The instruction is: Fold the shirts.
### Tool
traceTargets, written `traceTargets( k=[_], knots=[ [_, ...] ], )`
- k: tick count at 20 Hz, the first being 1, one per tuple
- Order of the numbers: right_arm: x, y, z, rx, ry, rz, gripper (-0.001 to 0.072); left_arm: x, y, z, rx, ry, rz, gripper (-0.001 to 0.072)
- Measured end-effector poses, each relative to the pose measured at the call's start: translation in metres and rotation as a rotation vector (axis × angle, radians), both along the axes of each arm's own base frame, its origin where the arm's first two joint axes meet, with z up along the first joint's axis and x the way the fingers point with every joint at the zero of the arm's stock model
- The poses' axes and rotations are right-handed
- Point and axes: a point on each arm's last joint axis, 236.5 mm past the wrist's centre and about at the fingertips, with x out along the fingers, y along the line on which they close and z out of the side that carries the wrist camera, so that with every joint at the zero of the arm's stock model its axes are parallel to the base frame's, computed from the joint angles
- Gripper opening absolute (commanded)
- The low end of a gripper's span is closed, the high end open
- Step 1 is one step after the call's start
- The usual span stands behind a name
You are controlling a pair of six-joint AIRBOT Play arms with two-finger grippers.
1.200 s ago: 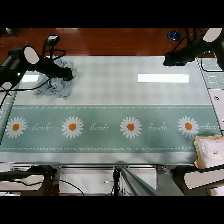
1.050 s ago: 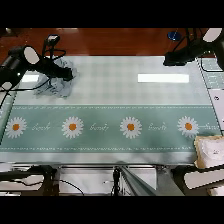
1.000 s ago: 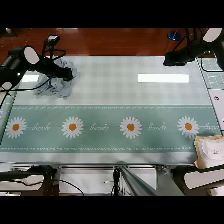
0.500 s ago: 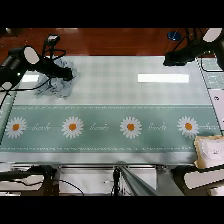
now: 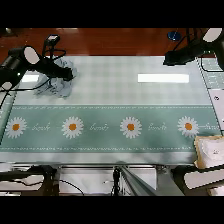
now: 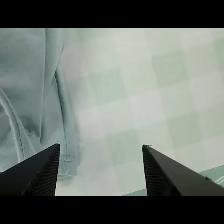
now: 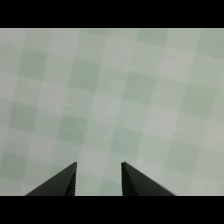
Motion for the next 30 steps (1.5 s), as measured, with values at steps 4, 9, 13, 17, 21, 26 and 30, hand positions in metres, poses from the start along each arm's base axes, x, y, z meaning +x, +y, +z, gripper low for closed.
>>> traceTargets(
  k=[4, 9, 13, 17, 21, 26, 30],
  knots=[
    [-0.003, 0.001, -0.001, 0.003, 0.011, 0.003, 0.0377, 0.000, 0.000, 0.000, 0.000, 0.000, 0.000, 0.0602],
    [-0.005, 0.002, -0.002, 0.006, 0.021, 0.006, 0.0376, 0.000, 0.000, 0.000, 0.000, 0.000, 0.000, 0.0602],
    [-0.007, 0.002, -0.003, 0.005, 0.033, 0.008, 0.0558, -0.001, 0.000, 0.000, -0.001, 0.002, 0.000, 0.0720],
    [-0.009, -0.004, -0.006, -0.022, 0.045, 0.003, 0.0605, 0.005, 0.005, 0.007, 0.010, -0.017, 0.005, 0.0720],
    [-0.016, -0.010, -0.009, -0.055, 0.070, 0.017, 0.0605, 0.036, 0.042, 0.044, 0.076, -0.150, 0.070, 0.0720],
    [-0.019, -0.014, -0.012, -0.078, 0.083, 0.027, 0.0604, 0.061, 0.105, 0.041, 0.126, -0.193, 0.189, 0.0720],
    [-0.021, -0.015, -0.012, -0.084, 0.092, 0.030, 0.0602, 0.059, 0.119, -0.012, 0.138, -0.073, 0.208, 0.0720]
  ],
)
